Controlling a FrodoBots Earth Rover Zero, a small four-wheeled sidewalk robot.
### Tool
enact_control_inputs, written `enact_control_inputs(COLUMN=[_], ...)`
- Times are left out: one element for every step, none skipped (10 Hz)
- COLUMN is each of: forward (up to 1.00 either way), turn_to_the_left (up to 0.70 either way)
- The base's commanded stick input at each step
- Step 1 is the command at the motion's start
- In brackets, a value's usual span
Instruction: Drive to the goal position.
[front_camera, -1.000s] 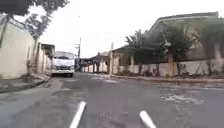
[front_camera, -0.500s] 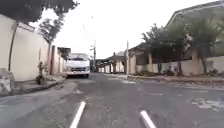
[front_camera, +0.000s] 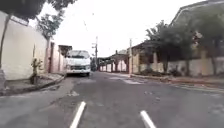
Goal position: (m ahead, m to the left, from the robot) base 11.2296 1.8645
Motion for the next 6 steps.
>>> enact_control_inputs(forward=[0.85,0.85,0.85,0.85,0.85,0.85], turn_to_the_left=[0.0,0.0,0.0,0.0,0.0,0.0])
